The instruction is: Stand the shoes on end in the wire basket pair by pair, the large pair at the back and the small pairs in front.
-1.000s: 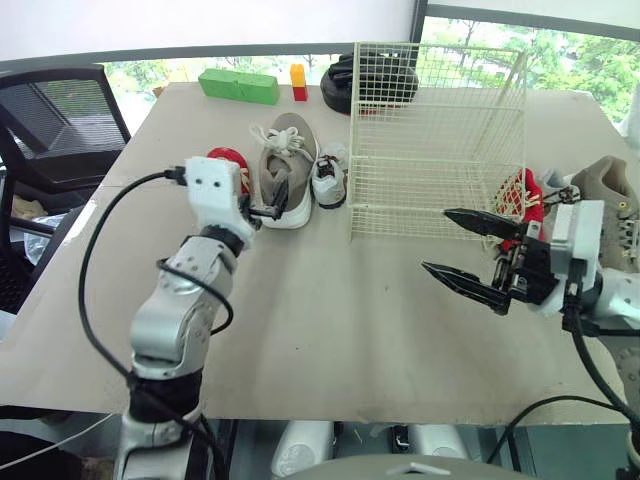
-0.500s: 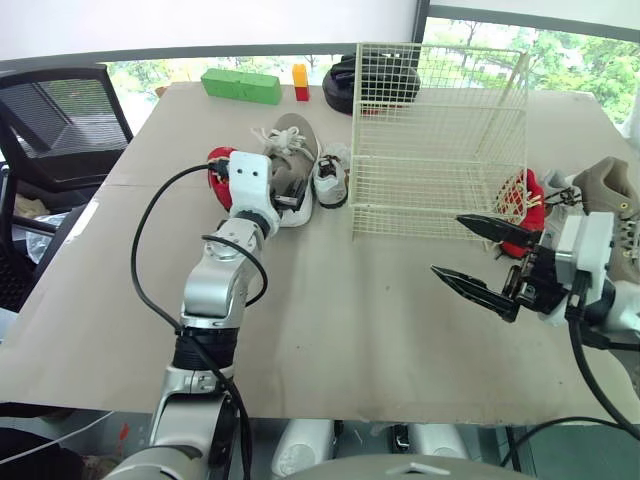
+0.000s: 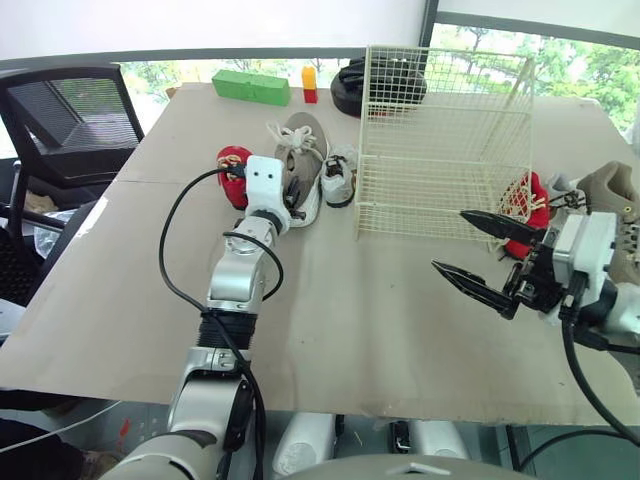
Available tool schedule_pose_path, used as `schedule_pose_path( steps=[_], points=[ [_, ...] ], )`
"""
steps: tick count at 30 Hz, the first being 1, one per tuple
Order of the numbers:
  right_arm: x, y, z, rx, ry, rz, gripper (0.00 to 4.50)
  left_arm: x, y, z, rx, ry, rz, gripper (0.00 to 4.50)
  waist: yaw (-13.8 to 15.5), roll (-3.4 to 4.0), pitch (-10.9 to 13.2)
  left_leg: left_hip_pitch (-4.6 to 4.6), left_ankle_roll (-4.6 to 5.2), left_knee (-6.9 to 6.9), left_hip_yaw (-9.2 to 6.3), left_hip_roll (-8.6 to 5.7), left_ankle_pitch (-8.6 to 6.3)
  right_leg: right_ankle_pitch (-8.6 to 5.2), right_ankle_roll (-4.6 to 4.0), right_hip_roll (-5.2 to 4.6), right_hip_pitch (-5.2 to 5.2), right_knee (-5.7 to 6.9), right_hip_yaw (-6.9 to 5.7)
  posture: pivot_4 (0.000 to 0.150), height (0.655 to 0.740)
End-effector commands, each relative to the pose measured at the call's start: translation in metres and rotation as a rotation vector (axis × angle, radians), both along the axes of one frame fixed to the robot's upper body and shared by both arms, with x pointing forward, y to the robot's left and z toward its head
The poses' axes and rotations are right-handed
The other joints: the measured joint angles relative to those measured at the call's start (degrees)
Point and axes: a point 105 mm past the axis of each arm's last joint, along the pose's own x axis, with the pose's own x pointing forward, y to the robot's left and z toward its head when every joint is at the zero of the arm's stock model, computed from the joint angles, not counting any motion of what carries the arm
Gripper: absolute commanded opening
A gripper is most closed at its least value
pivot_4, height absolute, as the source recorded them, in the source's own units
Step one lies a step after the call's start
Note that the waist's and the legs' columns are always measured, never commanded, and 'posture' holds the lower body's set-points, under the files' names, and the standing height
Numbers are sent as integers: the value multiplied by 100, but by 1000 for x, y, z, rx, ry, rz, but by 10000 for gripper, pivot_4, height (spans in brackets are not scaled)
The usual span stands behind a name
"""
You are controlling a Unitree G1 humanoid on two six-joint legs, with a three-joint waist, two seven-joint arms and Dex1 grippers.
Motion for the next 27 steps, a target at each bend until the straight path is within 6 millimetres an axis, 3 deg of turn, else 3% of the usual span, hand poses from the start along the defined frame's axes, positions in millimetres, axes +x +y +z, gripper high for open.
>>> schedule_pose_path(
  steps=[1, 5, 9, 12, 16, 19, 21, 24, 27],
  points=[
    [3, 5, 5, -17, -40, 2, 35215, -3, 8, -5, -8, -3, 45, 8883, 4, 0, 0, 0, 0, 0, 0, 0, 0, 0, 0, 0, 0, 0, 0, 1500, 7400],
    [22, 8, 5, -15, -45, -42, 35215, -16, 8, 27, -63, -181, 31, 8883, -50, -3, 2, -3, 0, 0, 3, 1, 0, 0, 0, 1, -3, 0, 4, 1500, 7400],
    [37, 13, 18, 46, -97, -82, 35215, -47, 14, 83, -154, -436, 29, 8883, -97, -18, 12, -28, -11, -2, 3, 3, 5, 1, -1, 0, -28, -2, 6, 1500, 7400],
    [45, 20, 21, 55, -121, -97, 35215, -68, 15, 127, -113, -626, 17, 8883, -96, -25, 15, -73, -30, 2, -6, 2, 16, 2, -1, 0, -67, -5, -6, 1500, 7400],
    [55, 19, 43, 4, -190, -71, 35215, -90, -3, 172, 35, -806, -159, 8883, -106, -25, 15, -110, -31, 7, 0, -5, 17, 3, 0, -5, -103, -2, -1, 1500, 7400],
    [68, 4, 68, -121, -290, -89, 35215, -107, -23, 182, 263, -882, -388, 8883, -120, -19, 16, -107, -29, 4, 9, -12, 17, 3, -1, -5, -105, -3, 6, 1500, 7400],
    [72, -3, 91, -175, -349, -87, 35215, -110, -25, 185, 377, -910, -458, 8883, -121, -19, 16, -102, -29, 1, 6, -10, 16, 2, -2, -6, -101, -8, 3, 1500, 7400],
    [69, -2, 138, -200, -463, -49, 35215, -112, -29, 188, 523, -944, -557, 8883, -143, -4, 26, -105, -28, -1, 10, -7, 17, 2, -2, -4, -107, -5, 5, 1500, 7400],
    [71, 4, 157, -296, -516, -29, 35215, -110, -40, 179, 642, -940, -683, 8883, -161, 6, 32, -105, -28, -6, 19, -2, 17, 2, -2, 0, -116, 1, 13, 1500, 7400]
  ],
)
